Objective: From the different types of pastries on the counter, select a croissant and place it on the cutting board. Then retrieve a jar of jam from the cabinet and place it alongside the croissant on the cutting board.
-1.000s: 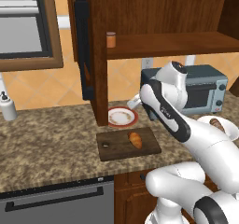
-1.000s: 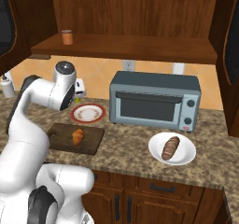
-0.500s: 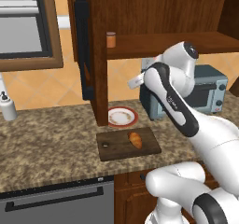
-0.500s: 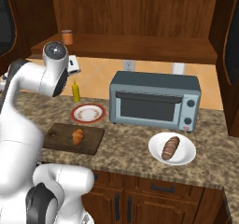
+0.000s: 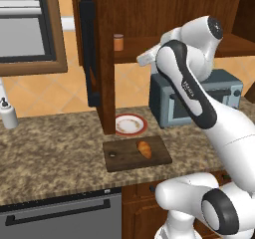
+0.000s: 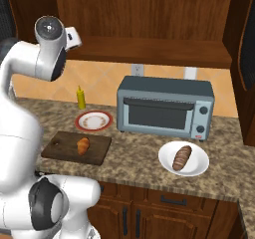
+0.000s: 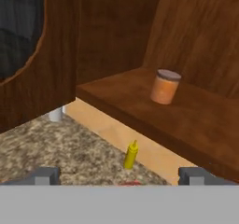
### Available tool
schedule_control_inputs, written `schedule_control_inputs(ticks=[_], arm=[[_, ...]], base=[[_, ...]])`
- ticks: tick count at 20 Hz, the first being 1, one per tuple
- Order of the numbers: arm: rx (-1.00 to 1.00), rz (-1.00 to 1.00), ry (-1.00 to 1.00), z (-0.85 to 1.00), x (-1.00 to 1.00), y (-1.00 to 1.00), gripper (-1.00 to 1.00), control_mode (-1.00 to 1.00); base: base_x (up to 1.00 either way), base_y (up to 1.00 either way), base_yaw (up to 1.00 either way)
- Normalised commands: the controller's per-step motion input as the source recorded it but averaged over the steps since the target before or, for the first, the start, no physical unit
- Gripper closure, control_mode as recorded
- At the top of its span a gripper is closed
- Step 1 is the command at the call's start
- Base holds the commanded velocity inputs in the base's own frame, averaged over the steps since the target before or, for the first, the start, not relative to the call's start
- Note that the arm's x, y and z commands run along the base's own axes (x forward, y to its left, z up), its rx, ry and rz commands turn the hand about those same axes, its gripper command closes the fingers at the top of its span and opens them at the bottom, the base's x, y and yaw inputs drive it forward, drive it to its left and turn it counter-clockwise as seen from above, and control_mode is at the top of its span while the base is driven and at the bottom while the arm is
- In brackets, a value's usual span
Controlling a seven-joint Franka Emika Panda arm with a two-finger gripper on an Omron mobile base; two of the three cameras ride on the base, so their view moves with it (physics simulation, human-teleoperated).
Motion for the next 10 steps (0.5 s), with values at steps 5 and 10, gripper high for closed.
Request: schedule_control_inputs(ticks=[5,10], arm=[[0.0,0.02,-0.12,0.37,0.44,0.0,-1.0,-1.0],[0.01,-0.08,0.08,0.19,0.65,0.09,-1.0,-1.0]], base=[[0.0,0.0,0.0],[0.0,0.0,0.0]])
